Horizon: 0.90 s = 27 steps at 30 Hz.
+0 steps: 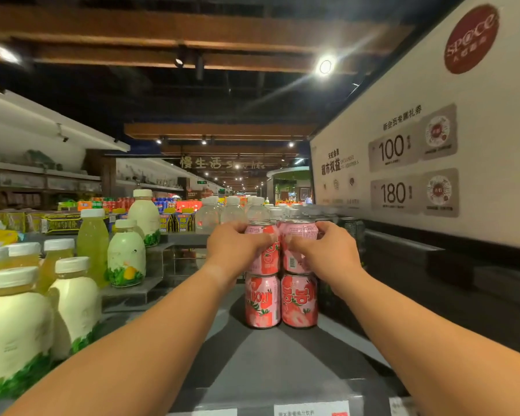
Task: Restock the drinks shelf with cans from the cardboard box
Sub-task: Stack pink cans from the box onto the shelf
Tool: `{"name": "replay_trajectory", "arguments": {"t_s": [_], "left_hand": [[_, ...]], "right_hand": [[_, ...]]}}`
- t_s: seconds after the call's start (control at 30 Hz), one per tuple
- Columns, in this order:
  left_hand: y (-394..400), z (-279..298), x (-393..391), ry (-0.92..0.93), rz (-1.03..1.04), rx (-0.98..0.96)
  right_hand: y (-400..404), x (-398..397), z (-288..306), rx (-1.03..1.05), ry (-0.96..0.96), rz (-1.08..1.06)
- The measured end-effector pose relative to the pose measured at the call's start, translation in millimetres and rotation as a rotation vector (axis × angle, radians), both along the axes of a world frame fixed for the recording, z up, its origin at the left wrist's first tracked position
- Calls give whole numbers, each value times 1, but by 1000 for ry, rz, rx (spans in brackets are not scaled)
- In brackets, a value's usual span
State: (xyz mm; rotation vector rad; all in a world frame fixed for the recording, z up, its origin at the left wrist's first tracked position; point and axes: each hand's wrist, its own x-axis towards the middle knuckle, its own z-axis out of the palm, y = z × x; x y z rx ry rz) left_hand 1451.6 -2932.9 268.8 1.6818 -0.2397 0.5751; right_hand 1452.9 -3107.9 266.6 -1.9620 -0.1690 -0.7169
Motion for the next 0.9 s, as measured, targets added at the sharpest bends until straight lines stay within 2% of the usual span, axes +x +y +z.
{"name": "replay_trajectory", "arguments": {"t_s": [0.17, 0.9], "left_hand": [[5, -6, 0, -17, -14, -57], [6, -20, -3, -154, 78, 75]], "right_hand": [[1, 0, -1, -25, -18, 20], [9, -5, -13, -70, -37, -31]]}}
